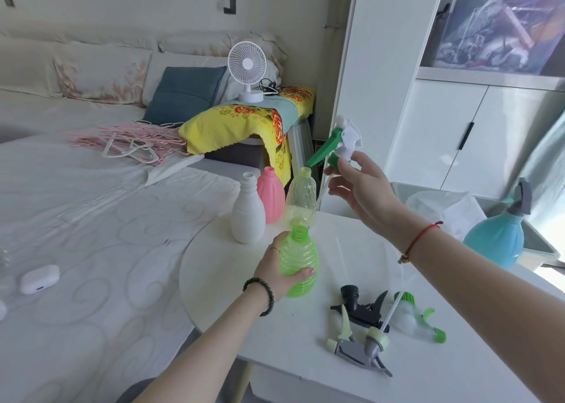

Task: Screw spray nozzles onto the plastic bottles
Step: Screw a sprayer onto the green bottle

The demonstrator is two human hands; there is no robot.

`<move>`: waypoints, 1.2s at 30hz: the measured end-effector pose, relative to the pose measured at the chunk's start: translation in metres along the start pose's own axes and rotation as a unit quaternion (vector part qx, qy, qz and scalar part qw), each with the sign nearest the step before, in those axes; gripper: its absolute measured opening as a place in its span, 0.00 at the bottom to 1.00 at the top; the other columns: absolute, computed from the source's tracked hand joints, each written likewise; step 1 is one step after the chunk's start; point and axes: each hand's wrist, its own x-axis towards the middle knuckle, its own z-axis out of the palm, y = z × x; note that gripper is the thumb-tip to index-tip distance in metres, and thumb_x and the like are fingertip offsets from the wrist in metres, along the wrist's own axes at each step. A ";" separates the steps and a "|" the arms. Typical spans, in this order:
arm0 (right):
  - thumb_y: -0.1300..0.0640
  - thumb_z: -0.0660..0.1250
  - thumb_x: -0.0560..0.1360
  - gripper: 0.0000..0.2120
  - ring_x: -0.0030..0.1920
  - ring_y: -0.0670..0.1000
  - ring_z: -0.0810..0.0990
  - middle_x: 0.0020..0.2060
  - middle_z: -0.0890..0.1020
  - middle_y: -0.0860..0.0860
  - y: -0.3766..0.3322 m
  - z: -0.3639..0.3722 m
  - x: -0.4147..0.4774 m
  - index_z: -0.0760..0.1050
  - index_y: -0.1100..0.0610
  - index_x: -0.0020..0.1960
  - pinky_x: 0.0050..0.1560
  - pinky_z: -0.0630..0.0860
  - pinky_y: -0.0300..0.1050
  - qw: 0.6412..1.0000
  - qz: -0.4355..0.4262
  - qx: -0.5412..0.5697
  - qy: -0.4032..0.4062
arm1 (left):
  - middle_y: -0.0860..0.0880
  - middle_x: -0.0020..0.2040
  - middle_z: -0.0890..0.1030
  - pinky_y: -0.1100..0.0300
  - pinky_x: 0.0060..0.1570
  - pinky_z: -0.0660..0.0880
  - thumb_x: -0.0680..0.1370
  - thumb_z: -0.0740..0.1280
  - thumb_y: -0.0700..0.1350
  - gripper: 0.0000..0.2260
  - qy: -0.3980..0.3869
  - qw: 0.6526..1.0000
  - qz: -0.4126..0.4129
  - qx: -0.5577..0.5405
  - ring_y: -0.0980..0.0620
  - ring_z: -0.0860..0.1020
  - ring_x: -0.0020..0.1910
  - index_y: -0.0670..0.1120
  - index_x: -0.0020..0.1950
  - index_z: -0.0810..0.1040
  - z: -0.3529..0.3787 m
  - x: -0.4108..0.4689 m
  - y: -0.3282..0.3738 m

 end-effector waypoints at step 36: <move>0.56 0.71 0.69 0.05 0.48 0.45 0.80 0.41 0.82 0.46 0.117 0.016 -0.023 0.76 0.49 0.43 0.52 0.76 0.47 0.978 -0.019 -0.204 0.034 | 0.54 0.62 0.70 0.63 0.54 0.66 0.64 0.73 0.55 0.35 0.021 1.000 -0.006 0.007 0.56 0.71 0.59 0.60 0.66 0.59 0.007 0.007 -0.008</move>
